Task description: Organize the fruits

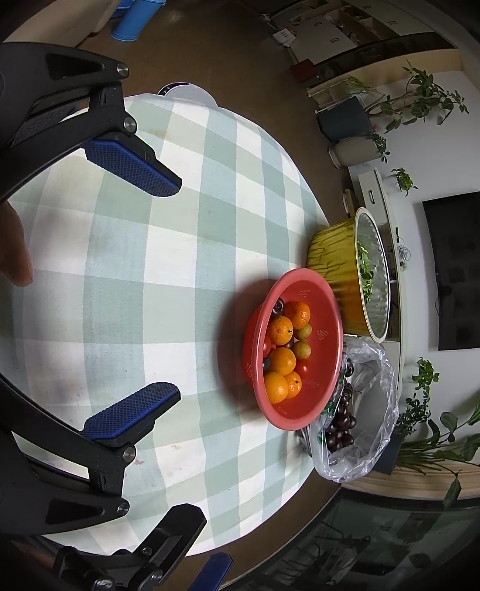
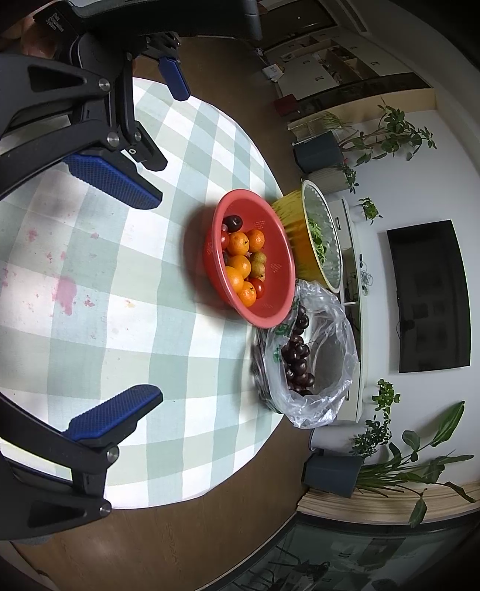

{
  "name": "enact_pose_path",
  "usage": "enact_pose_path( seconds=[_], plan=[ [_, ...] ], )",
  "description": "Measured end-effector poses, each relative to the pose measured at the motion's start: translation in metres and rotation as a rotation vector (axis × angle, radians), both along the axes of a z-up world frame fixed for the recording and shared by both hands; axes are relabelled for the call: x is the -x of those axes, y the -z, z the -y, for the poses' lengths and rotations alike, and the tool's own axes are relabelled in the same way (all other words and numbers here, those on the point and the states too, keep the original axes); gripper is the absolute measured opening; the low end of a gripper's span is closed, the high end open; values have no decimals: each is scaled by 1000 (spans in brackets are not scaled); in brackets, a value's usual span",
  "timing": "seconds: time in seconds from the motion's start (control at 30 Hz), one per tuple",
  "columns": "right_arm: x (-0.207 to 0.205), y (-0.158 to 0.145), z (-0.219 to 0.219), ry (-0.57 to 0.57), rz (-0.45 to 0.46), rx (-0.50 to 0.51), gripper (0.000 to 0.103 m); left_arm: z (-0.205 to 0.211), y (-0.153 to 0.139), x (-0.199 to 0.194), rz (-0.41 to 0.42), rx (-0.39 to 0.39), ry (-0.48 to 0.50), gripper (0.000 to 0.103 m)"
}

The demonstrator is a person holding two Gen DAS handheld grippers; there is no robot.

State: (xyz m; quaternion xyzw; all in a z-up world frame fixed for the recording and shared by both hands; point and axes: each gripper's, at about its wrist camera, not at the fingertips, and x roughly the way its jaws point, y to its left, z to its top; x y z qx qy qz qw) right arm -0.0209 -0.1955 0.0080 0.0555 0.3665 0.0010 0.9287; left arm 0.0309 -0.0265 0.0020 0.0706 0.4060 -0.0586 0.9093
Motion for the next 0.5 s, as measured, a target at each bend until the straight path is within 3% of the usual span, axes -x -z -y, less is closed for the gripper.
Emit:
enact_pose_path(
  seconds=[0.5],
  plan=[
    [0,0,-1,0,-2,-1,98,-1,4,1,-4,1,-1,102]
  ],
)
